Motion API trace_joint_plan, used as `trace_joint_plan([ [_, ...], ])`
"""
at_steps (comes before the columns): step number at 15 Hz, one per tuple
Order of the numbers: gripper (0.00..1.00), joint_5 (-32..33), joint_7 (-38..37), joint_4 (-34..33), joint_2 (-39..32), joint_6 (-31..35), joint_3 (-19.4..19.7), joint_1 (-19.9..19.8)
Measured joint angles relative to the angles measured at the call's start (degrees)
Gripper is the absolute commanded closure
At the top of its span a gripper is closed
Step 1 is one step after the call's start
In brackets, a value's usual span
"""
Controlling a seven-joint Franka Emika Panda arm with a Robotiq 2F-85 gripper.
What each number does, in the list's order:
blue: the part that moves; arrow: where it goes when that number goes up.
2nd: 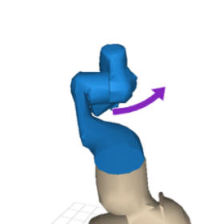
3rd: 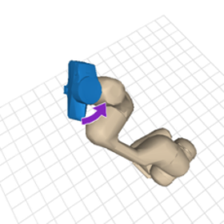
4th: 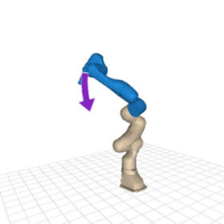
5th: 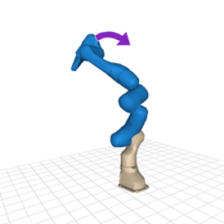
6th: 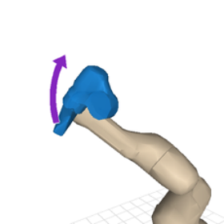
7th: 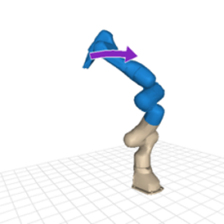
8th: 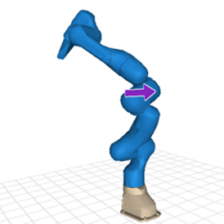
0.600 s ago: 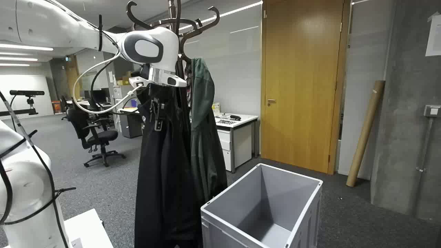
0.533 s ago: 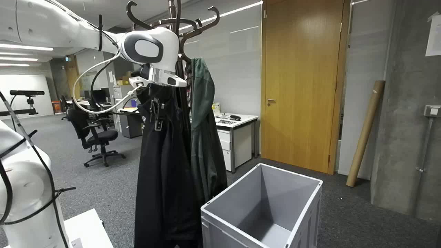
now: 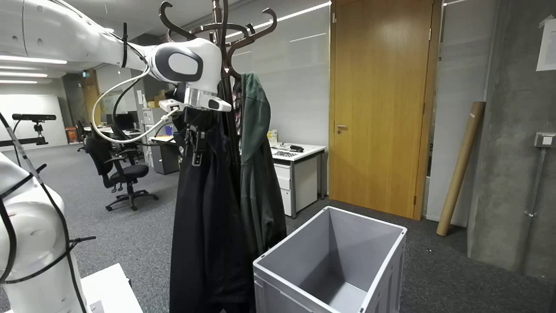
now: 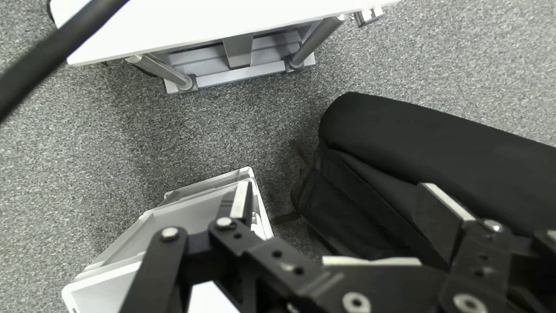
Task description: Put the black hoodie in the white container.
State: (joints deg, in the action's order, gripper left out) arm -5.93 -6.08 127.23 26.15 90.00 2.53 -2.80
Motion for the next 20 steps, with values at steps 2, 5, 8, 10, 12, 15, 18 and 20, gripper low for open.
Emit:
trace_joint_plan([
  [2, 0.0, 0.4, 0.0, 0.8, 0.7, -0.2, -1.4, 0.4],
  [5, 0.0, 1.6, 0.3, 1.8, 2.6, -1.2, -3.1, 1.0],
  [8, 0.0, 1.9, 1.3, 2.3, 5.4, -3.1, -3.4, 1.8],
  [10, 0.0, 1.9, 2.2, 2.3, 7.8, -4.9, -3.4, 2.0],
  [12, 0.0, 1.9, 3.8, 2.3, 10.8, -6.5, -3.4, 2.1],
  [15, 0.0, 1.8, 10.7, 3.3, 15.6, -7.3, -3.1, 3.5],
  [18, 0.0, 1.8, 16.6, 5.4, 19.9, -6.8, -3.0, 6.1],
  [20, 0.0, 1.2, 19.3, 6.7, 21.8, -4.6, -3.0, 8.3],
])
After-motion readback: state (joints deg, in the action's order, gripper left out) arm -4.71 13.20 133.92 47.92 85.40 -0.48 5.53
